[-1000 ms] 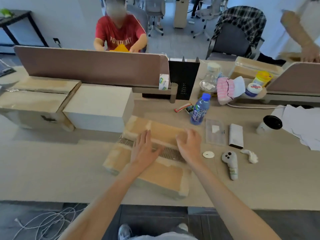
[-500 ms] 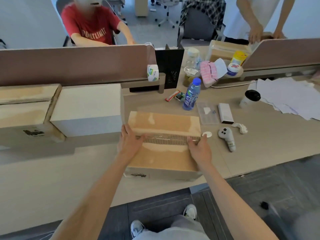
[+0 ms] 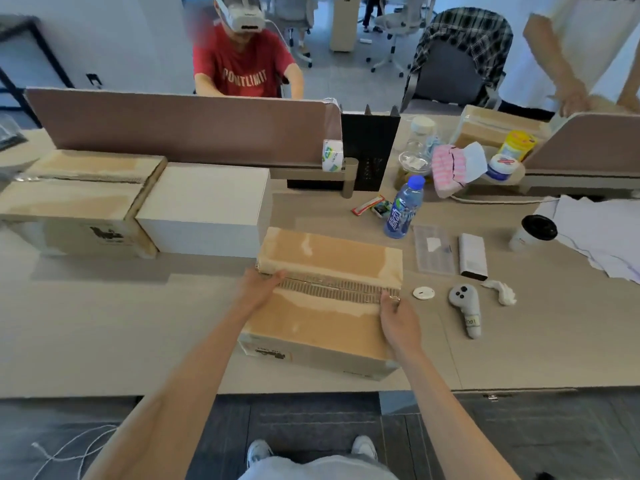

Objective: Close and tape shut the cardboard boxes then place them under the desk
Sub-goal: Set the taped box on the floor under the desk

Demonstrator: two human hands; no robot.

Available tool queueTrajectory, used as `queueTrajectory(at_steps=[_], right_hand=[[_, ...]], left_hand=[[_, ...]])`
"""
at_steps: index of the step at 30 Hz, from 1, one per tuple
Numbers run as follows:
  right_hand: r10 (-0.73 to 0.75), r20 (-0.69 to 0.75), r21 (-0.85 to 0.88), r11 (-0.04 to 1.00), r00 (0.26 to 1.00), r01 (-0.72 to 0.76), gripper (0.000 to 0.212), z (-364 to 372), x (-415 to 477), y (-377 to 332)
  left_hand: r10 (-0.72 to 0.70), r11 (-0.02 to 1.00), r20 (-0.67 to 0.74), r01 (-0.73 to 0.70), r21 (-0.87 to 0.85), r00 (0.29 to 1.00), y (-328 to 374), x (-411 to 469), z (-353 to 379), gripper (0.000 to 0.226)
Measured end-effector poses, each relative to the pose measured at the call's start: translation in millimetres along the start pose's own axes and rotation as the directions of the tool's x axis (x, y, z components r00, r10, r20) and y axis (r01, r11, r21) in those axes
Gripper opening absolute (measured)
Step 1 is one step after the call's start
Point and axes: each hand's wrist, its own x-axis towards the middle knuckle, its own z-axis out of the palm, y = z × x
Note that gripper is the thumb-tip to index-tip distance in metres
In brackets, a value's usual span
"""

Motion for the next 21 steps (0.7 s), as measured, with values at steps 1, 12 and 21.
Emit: queueTrajectory(at_steps=[1,12,21], right_hand=[[-0.017,0.025,-0.013,1.0,1.0,0.018,0.048,-3,2,1],[-0.187,0.36,-0.164,0.952,0.914,0.26,0.043,5,0,-14],[-0.318,0.546,-0.208,0.845,0.775,0.493,0.041,109,-62,-81]], left_hand=[[0.004,1.0,-0.017,-0.004,-0.023,1.0,-2,-9,1,0.043],[-0.296,0.952,-0.35,0.306,-0.027,0.889,-72,-140,-7,0.045],[-0.489,0.861,-0.593,0.46,-0.215,0.639,-154,-201,-71,0.05]])
